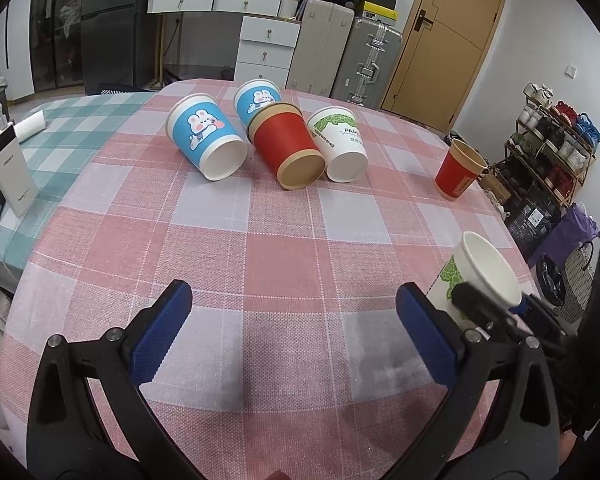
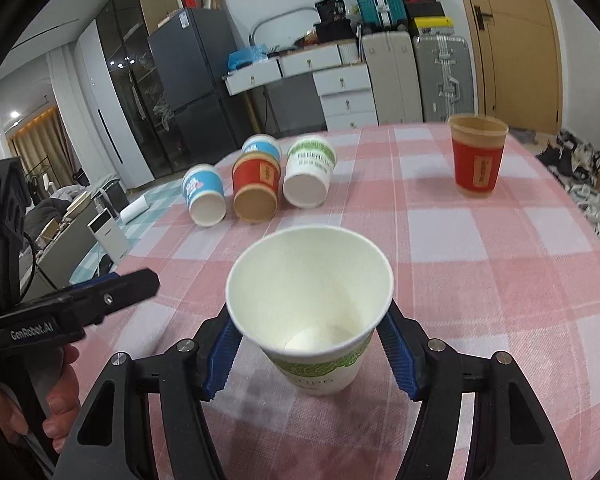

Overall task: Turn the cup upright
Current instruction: 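Rotate the held cup opening-up and lower it onto the tablecloth, then open the right gripper and withdraw it from the upright cup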

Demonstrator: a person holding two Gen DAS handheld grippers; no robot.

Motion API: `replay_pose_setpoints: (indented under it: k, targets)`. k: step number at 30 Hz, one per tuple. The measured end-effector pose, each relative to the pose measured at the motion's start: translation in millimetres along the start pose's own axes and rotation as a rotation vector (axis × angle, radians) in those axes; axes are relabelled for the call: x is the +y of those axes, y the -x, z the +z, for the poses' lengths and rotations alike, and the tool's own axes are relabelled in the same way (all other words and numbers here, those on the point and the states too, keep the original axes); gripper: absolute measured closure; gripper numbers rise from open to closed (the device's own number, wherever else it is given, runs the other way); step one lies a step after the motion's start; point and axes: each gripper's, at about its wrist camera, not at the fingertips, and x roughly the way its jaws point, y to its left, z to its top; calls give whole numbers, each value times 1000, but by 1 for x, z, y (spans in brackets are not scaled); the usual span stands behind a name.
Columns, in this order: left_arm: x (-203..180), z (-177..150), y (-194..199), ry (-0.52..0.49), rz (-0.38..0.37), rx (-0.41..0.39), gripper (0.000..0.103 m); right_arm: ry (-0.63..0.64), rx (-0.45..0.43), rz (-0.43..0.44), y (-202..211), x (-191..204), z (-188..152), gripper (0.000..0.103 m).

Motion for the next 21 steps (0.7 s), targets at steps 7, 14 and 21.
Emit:
replay_pose_setpoints:
  k: [7,14,21]
  targets:
    - [-10,-4,29,-12,8,-34,1,-30,71,29,13,-2,-12,29]
    - [-36,-14,71,-45,-3,-71,1,33,-51,42,78,5,-14,11]
    - [-69,-27,111,-98,-18,-101,1,63,-165,47,137,9,-6,1]
